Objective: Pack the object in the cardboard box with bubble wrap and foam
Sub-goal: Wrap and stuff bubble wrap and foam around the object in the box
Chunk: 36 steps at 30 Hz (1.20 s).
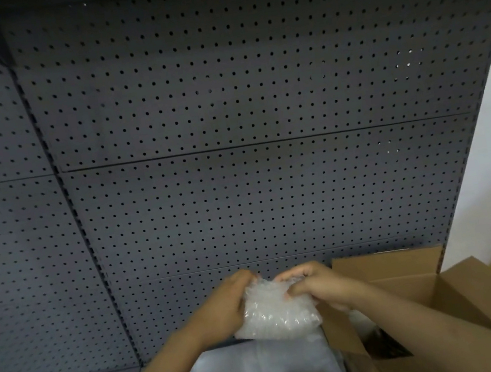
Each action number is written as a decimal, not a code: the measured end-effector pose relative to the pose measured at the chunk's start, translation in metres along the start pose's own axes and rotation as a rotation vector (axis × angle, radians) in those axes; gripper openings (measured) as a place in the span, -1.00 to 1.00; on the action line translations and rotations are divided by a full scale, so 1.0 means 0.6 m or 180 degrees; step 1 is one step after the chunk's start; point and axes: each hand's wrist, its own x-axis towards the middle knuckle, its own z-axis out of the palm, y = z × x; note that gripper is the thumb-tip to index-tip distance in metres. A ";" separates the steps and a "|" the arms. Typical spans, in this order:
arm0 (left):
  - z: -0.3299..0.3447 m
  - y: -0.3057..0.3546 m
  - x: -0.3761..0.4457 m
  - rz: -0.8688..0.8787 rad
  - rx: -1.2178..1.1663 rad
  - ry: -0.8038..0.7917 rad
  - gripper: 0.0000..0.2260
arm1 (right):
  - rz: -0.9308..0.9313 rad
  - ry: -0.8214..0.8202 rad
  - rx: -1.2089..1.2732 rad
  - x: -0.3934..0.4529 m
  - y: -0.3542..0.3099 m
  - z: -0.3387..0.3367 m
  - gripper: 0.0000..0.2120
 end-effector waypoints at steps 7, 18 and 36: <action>0.007 0.006 0.001 0.0240 0.1055 -0.0595 -0.15 | 0.0409 0.0007 0.0691 0.005 0.023 -0.009 -0.70; 0.025 -0.011 0.022 0.0589 0.1221 -0.0537 -0.65 | 0.0432 0.0104 0.0444 -0.005 0.052 -0.003 -0.72; 0.074 0.077 0.086 0.1019 0.1415 -0.0272 -0.78 | -0.0269 0.0281 -0.2308 -0.074 0.007 -0.067 -0.64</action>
